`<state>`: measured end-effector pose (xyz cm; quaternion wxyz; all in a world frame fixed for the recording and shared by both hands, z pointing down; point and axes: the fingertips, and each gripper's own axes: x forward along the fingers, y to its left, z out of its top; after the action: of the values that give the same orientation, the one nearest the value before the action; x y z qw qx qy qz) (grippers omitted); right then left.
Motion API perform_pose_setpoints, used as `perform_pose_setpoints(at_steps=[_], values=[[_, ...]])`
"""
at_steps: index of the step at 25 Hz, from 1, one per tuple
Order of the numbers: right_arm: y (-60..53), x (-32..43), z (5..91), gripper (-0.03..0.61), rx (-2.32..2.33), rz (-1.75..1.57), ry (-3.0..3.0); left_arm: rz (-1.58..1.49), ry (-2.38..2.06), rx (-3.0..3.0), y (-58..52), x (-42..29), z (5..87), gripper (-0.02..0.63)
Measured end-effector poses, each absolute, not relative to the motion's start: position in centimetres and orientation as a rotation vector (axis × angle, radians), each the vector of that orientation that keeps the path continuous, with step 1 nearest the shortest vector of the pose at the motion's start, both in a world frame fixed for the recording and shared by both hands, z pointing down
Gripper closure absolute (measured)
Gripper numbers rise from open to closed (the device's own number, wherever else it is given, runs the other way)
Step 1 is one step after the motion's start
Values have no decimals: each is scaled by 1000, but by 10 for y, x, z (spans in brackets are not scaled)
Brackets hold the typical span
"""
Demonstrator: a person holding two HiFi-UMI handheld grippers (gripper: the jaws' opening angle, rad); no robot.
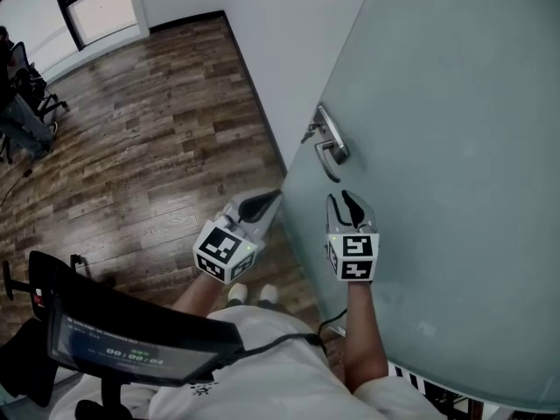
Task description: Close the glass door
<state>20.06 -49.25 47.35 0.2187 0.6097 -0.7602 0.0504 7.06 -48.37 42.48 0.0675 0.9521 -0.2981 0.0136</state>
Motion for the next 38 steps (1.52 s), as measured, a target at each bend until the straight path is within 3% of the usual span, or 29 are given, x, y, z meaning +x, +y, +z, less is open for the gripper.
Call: perform_pose_setpoints(at_steps=[8,22,25,27,38], values=[[-518,193,485,348,1669,181,-2015,61,-936,2816,-468,48,422,612],[-548,201,513,344,1706,246,-1979,111,-1004,2755,-462,24,437,612],[-550,206,514,378,1734,256,-1984,110,-1021,2755,-463,18,439,612],[-552,210,514,455,1752,266,-1993,117,-1027,2751,-462,16,441,612],[-556,211,516,466,1684,290,-2035,142,-1001,2753,-456,16,445,612]])
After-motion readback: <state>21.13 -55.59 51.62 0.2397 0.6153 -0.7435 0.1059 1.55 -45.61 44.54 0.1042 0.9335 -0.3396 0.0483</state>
